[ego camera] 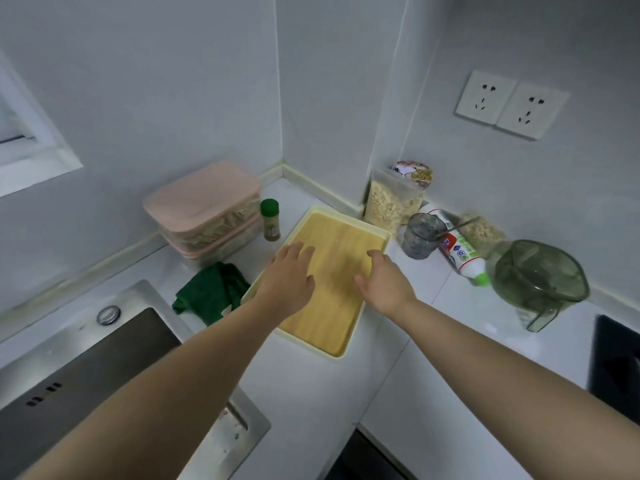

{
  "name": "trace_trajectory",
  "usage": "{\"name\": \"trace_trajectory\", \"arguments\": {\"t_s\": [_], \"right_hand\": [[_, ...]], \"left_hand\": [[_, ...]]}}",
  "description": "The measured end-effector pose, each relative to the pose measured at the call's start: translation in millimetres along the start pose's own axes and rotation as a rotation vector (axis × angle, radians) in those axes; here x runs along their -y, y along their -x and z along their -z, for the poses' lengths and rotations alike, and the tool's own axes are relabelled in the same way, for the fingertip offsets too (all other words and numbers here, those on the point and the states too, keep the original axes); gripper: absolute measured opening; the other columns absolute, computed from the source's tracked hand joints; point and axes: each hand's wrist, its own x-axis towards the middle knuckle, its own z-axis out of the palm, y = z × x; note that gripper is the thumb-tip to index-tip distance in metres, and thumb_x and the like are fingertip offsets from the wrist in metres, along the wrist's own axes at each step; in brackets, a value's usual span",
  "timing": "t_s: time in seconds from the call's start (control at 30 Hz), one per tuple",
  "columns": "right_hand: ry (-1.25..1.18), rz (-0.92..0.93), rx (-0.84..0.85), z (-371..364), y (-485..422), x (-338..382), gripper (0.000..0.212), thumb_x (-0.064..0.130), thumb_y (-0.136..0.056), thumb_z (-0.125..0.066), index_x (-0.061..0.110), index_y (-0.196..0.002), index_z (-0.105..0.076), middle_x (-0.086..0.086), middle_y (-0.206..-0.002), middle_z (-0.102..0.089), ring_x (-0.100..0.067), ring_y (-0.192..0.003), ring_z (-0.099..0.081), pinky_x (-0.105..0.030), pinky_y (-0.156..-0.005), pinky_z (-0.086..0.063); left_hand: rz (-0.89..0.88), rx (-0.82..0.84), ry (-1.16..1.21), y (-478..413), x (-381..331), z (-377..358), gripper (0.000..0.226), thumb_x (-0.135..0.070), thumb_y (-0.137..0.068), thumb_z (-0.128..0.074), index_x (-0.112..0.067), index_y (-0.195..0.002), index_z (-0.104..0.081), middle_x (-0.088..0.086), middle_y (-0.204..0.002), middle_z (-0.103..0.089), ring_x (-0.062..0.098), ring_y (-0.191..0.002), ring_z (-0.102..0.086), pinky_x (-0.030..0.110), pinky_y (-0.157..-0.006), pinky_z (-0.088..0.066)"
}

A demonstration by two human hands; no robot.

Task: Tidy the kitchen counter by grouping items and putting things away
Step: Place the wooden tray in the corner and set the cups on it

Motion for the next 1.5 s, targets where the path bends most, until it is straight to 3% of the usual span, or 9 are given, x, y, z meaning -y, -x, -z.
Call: {"name": "trace_trajectory", "arguments": {"t_s": [0.33,0.43,0.5,0.77,0.93,1.1,1.23,1.37,1.5], "right_hand": [[-0.312,-0.553,0.247,-45,-52,-19,0.085,0.048,-0.090,-0.052,-0.001,-0.147,-0.011,-0.011,-0.134,-0.049,-0.023,-0.098,-0.053,-0.032,-0.079,-0.043],[-0.326,-0.535,0.289,-60,-62,-24,0.070,0.049,-0.091,-0.048,0.009,-0.145,-0.028,-0.010,-0.146,-0.037,-0.022,-0.113,-0.052,-0.034,-0.093,-0.045],[-0.286,-0.537,0.296,-64,-64,-25,0.064,0.042,-0.096,-0.044,0.007,-0.146,-0.025,-0.012,-0.147,-0.034,-0.025,-0.124,-0.048,-0.038,-0.103,-0.042],[-0.273,-0.639,0.227,-74,-65,-34,0.065,0.016,-0.095,-0.042,-0.002,-0.148,-0.009,-0.016,-0.139,-0.045,-0.030,-0.121,-0.051,-0.034,-0.087,-0.043],[-0.254,-0.653,0.242,-64,-64,-40,0.054,0.017,-0.094,-0.043,-0.004,-0.142,-0.030,-0.015,-0.128,-0.055,-0.024,-0.097,-0.056,-0.030,-0.075,-0.040],[-0.276,-0.655,0.183,-48,-55,-53,0.046,0.016,-0.094,-0.045,-0.004,-0.136,-0.039,-0.011,-0.111,-0.054,-0.023,-0.088,-0.050,-0.032,-0.073,-0.044],[-0.280,-0.625,0.130,-35,-40,-59,0.038,0.015,-0.093,-0.047,-0.004,-0.126,-0.047,-0.010,-0.100,-0.049,-0.023,-0.086,-0.051,-0.029,-0.070,-0.042],[-0.328,-0.624,0.075,-22,-25,-58,0.032,0.011,-0.094,-0.047,-0.006,-0.121,-0.049,-0.017,-0.109,-0.056,-0.026,-0.088,-0.052,-0.029,-0.063,-0.041],[-0.484,-0.662,0.043,-10,-4,-56,0.033,0.013,-0.095,-0.050,-0.007,-0.121,-0.050,-0.016,-0.101,-0.057,-0.031,-0.094,-0.055,-0.031,-0.073,-0.041]], "left_hand": [[0.308,0.193,0.151,-47,45,-38,0.061,-0.016,-0.092,-0.045,-0.011,-0.147,-0.020,0.013,-0.144,-0.036,0.029,-0.127,-0.040,0.043,-0.099,-0.043],[0.401,0.232,0.178,-59,49,-46,0.064,-0.017,-0.094,-0.042,-0.007,-0.150,-0.012,0.015,-0.148,-0.031,0.031,-0.130,-0.037,0.043,-0.102,-0.040],[0.411,0.228,0.158,-62,51,-48,0.064,-0.018,-0.095,-0.042,-0.006,-0.150,-0.011,0.016,-0.149,-0.029,0.032,-0.132,-0.034,0.043,-0.104,-0.038],[0.477,0.347,0.168,-64,62,-62,0.064,-0.023,-0.095,-0.040,-0.009,-0.149,-0.009,0.020,-0.148,-0.026,0.037,-0.132,-0.033,0.043,-0.104,-0.034],[0.498,0.357,0.237,-56,60,-68,0.053,-0.015,-0.095,-0.040,-0.005,-0.144,-0.023,0.019,-0.139,-0.038,0.034,-0.122,-0.045,0.039,-0.094,-0.041],[0.544,0.472,0.430,-49,49,-59,0.042,-0.006,-0.094,-0.039,-0.002,-0.135,-0.033,0.017,-0.120,-0.052,0.027,-0.099,-0.055,0.031,-0.071,-0.046],[0.675,0.534,0.622,-40,38,-51,0.015,-0.008,-0.096,-0.040,-0.002,-0.097,-0.053,0.014,-0.084,-0.055,0.021,-0.067,-0.052,0.029,-0.058,-0.047],[0.732,0.485,0.814,-29,27,-46,0.021,-0.018,-0.099,-0.039,-0.002,-0.100,-0.053,0.014,-0.088,-0.058,0.022,-0.073,-0.056,0.029,-0.062,-0.051],[0.822,0.391,1.161,-14,14,-38,0.023,-0.021,-0.100,-0.044,-0.001,-0.107,-0.051,0.013,-0.094,-0.058,0.028,-0.085,-0.058,0.040,-0.078,-0.051]]}}
